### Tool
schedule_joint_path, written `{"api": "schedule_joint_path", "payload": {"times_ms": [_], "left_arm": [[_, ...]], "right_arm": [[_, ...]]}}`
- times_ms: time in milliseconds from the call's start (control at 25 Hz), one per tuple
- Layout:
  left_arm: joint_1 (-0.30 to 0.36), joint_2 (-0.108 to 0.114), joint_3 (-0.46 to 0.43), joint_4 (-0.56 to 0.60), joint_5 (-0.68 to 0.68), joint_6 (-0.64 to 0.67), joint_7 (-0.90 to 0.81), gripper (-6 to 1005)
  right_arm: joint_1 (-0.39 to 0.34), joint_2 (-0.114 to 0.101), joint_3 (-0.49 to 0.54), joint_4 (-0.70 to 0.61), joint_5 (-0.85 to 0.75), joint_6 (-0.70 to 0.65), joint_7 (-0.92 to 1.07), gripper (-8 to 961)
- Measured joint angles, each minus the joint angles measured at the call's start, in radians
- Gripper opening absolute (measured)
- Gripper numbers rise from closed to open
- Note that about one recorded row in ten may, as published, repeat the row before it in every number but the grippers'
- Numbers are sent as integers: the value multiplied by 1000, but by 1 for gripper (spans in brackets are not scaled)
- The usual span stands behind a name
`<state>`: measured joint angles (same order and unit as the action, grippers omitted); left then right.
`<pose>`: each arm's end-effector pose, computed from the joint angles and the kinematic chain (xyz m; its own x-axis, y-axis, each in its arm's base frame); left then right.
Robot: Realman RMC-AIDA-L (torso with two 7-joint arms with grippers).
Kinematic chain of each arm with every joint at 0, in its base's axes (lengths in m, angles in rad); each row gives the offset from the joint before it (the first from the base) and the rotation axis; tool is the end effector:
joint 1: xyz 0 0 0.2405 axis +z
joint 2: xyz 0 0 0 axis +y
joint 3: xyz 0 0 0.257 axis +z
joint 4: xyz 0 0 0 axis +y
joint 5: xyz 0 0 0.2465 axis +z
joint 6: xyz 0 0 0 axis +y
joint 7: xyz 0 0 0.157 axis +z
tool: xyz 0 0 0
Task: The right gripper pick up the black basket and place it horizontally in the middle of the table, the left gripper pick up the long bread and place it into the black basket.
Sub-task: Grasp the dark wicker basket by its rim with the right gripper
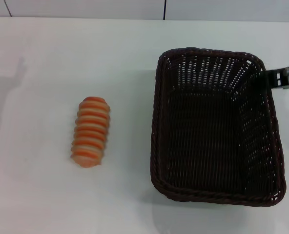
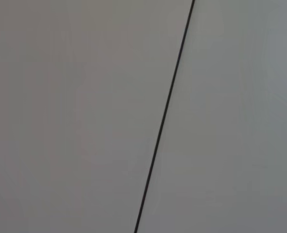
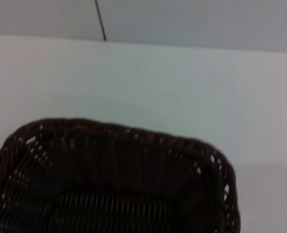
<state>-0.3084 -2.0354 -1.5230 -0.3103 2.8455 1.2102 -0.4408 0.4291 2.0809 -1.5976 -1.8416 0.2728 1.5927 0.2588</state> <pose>-0.3718 0.3575 0.0444 0.4990 -0.2243 0.8370 0.8544 -0.0340 -0.5185 0.1321 0.3611 0.0323 0.4413 -0.8552 -0.2719 -0.7291 -0.1651 -0.6642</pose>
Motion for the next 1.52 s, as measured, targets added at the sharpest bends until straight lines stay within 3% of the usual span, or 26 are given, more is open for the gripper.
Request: {"api": "schedule_joint_path", "payload": {"times_ms": [600,1160,1520], "left_arm": [[2,12,-35,2,-1,0,-2,870],[2,13,-60,13,-2,3,-3,870],[2,10,-67,13,-1,5,-3,870]], "right_arm": [[22,1,-56,65,2,92,88,758],[50,1,-96,189,17,6,94,756],[60,0,-141,199,36,-17,96,726]]}}
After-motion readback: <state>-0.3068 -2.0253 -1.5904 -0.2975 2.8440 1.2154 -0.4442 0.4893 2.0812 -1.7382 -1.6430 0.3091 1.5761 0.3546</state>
